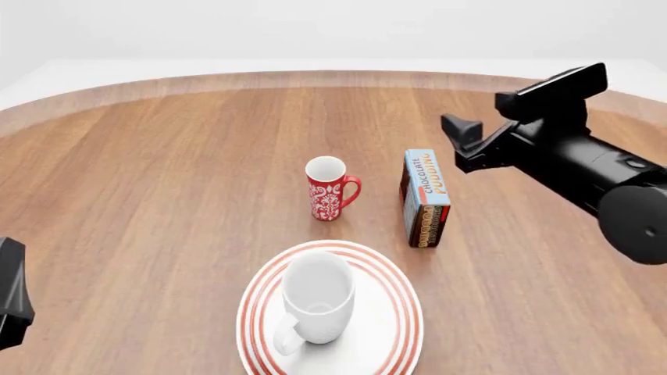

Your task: Pick up the white mug and put it on the plate, and put the chocolate pudding to the right of the plate.

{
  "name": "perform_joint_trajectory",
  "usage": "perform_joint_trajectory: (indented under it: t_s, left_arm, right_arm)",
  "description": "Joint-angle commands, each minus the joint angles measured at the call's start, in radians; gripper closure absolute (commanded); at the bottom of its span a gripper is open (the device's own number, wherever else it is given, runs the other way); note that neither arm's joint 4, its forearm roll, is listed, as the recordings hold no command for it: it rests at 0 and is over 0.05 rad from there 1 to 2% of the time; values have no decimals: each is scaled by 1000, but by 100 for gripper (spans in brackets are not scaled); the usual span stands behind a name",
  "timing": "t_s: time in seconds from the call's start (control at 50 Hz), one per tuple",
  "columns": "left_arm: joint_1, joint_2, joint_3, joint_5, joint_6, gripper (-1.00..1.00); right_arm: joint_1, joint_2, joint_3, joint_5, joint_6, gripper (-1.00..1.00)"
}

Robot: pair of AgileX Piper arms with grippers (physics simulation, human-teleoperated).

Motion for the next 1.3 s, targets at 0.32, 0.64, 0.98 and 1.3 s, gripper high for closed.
perform_joint_trajectory:
  t_s: [0.32, 0.64, 0.98, 1.3]
  left_arm:
    - [-4, 0, 1, -2, -5, -100]
    - [-5, 0, 1, -1, -9, -100]
    - [-7, 0, 2, -3, -13, -100]
    - [-7, 0, 2, -4, -15, -100]
  right_arm:
    - [-5, 97, -86, 51, 40, -100]
    - [-3, 145, -131, 76, 81, -100]
    - [-32, 171, -160, 93, 116, -100]
    - [-33, 199, -177, 99, 146, -100]
